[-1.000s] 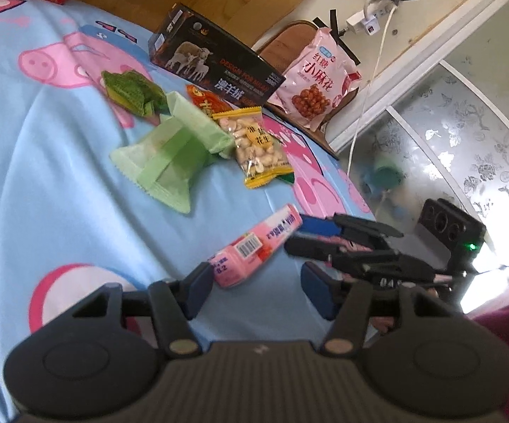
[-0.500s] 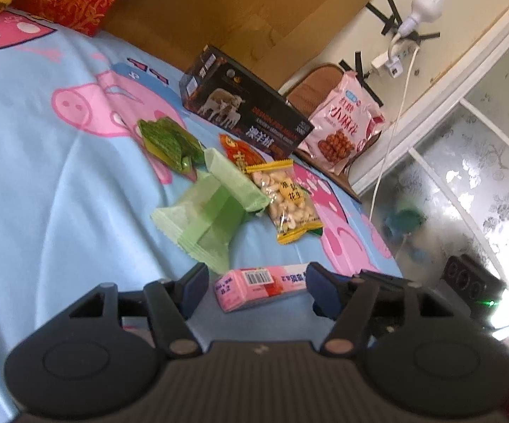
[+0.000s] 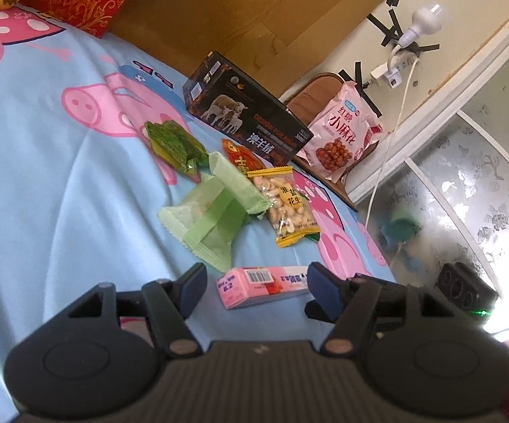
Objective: Organize snacks
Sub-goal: 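Grasp the pink UHA candy stick with the left gripper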
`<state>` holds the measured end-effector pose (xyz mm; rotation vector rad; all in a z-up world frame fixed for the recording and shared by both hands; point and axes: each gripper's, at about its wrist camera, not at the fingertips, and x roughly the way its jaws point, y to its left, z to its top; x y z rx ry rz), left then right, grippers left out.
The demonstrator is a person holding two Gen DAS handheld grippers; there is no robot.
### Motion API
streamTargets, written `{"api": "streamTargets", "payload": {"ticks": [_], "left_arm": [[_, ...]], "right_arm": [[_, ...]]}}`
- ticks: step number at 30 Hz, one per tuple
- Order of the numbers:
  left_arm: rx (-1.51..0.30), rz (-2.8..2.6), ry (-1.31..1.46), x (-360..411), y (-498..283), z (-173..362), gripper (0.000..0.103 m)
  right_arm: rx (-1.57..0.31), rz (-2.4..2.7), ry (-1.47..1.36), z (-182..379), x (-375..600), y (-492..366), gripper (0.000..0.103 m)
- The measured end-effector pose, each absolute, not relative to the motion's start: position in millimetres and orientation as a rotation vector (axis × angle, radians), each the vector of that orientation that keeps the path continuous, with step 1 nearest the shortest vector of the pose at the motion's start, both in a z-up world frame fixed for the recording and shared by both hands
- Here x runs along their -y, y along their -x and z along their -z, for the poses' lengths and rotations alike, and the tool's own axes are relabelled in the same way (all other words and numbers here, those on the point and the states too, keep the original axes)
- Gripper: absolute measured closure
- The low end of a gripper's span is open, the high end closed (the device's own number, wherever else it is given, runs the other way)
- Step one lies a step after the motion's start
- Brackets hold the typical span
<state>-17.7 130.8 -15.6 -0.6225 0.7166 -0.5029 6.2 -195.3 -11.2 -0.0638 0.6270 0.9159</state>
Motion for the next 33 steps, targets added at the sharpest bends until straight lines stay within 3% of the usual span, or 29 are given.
{"api": "streamTargets", "payload": {"ticks": [33], "left_arm": [[-0.719, 0.475, 0.620, -130.9, 16.6, 20.6, 0.039]], "right_arm": [[-0.596, -0.853, 0.067, 13.4, 193.2, -2.3, 0.052]]}}
